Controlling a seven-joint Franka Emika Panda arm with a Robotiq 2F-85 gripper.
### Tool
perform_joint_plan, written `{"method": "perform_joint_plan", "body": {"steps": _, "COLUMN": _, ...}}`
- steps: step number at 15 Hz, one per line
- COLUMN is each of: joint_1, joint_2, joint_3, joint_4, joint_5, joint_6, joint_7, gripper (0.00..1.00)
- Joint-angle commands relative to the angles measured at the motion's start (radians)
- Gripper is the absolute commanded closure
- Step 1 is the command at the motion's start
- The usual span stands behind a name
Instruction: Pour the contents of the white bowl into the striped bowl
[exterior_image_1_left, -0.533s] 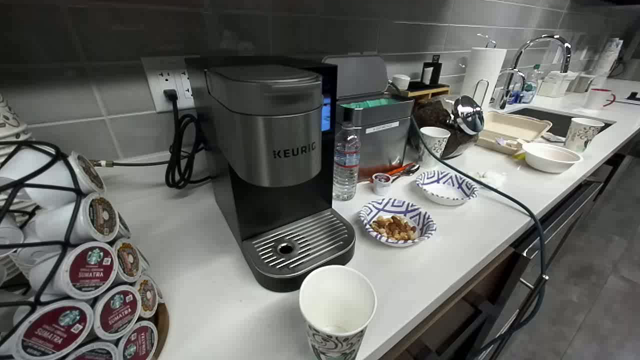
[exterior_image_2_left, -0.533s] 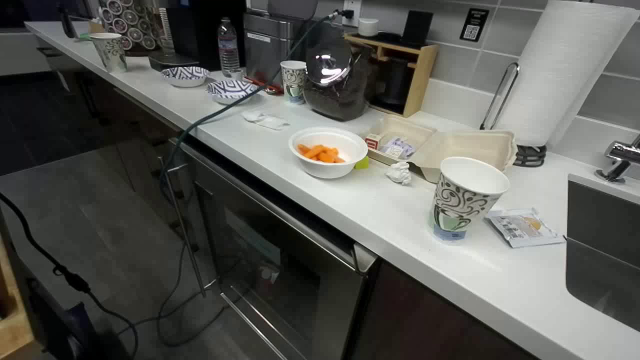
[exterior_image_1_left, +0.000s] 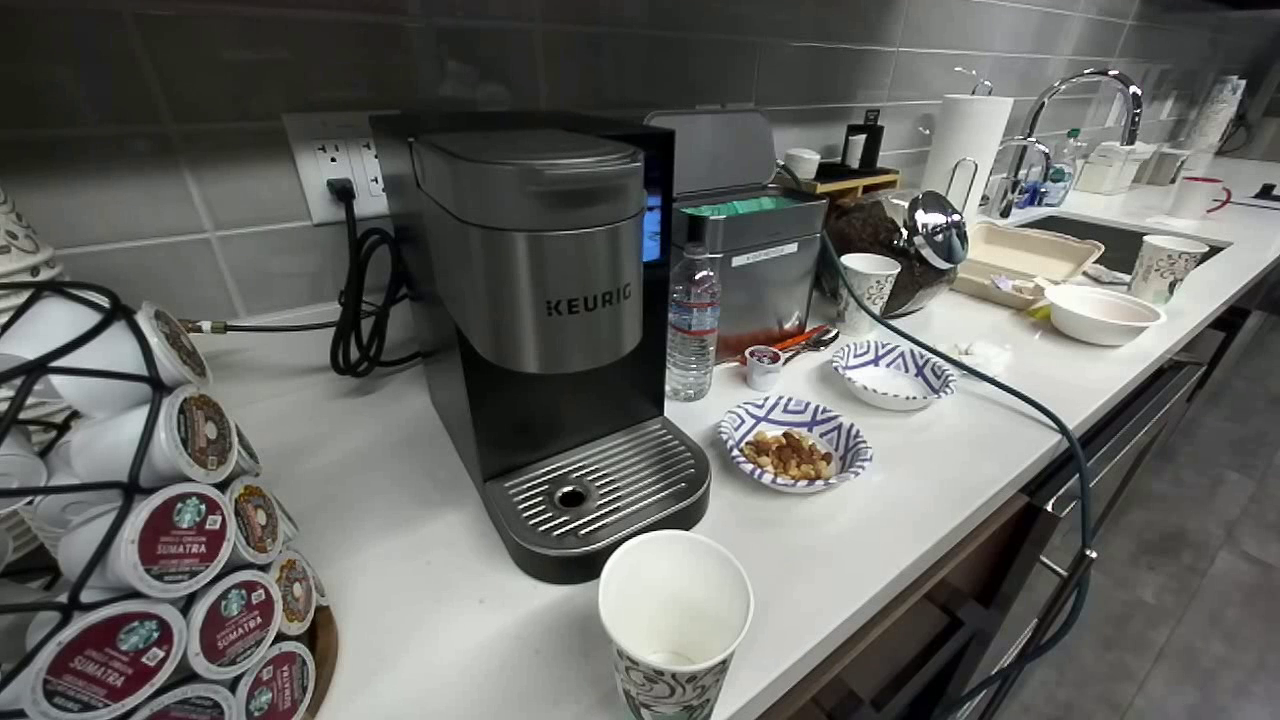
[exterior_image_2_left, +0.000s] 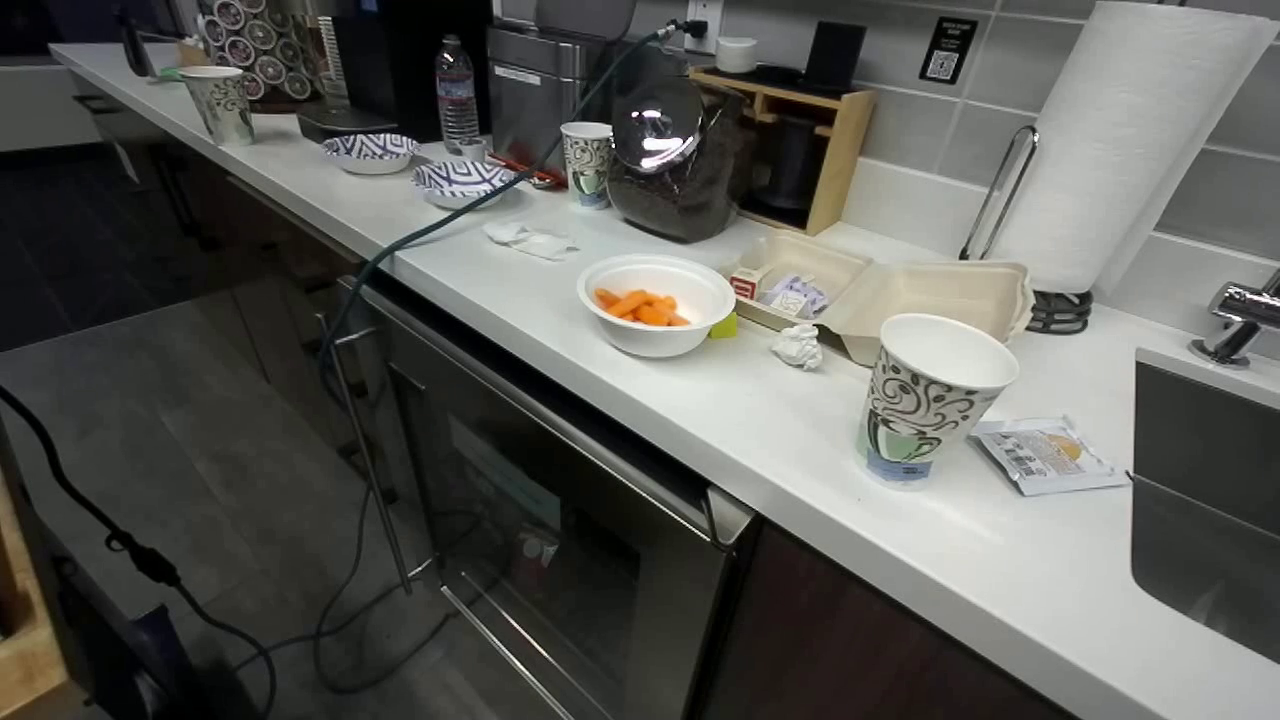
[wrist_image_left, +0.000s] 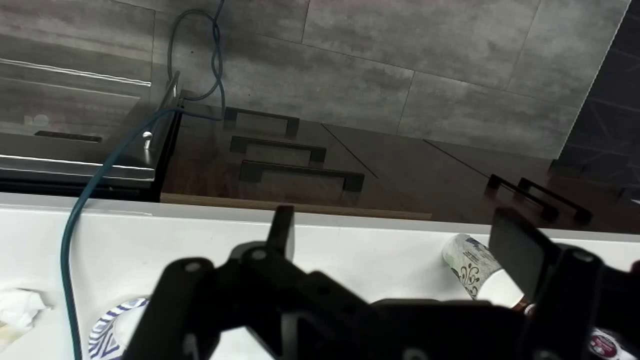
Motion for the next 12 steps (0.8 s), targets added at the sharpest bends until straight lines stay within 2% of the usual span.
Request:
{"method": "perform_joint_plan", "body": {"steps": 1, "joint_1": -0.026, "joint_2": 0.001, "joint_3": 0.017, "joint_4": 0.004, "joint_5": 0.014, "joint_6": -0.007, "joint_7": -0.015, "gripper": 0.00}}
{"method": "perform_joint_plan", "body": {"steps": 5, "joint_1": -0.042, "joint_2": 0.005, "joint_3": 0.021, "joint_4": -0.002, "joint_5": 0.002, "joint_6": 0.006, "joint_7": -0.002, "gripper": 0.00}}
{"method": "perform_joint_plan", "body": {"steps": 6, "joint_1": -0.107, "joint_2": -0.002, "joint_3": 0.006, "joint_4": -0.032, "joint_5": -0.029, "joint_6": 0.038, "joint_7": 0.044, "gripper": 0.00}}
{"method": "perform_joint_plan", "body": {"steps": 7, "joint_1": -0.176, "joint_2": -0.018, "joint_3": -0.036, "joint_4": -0.068, "joint_5": -0.095, "joint_6": 0.064, "joint_7": 0.024, "gripper": 0.00}}
{"method": "perform_joint_plan", "body": {"steps": 12, "joint_1": -0.184, "joint_2": 0.001, "joint_3": -0.036, "joint_4": -0.042, "joint_5": -0.087, "joint_6": 0.041, "joint_7": 0.014, "gripper": 0.00}}
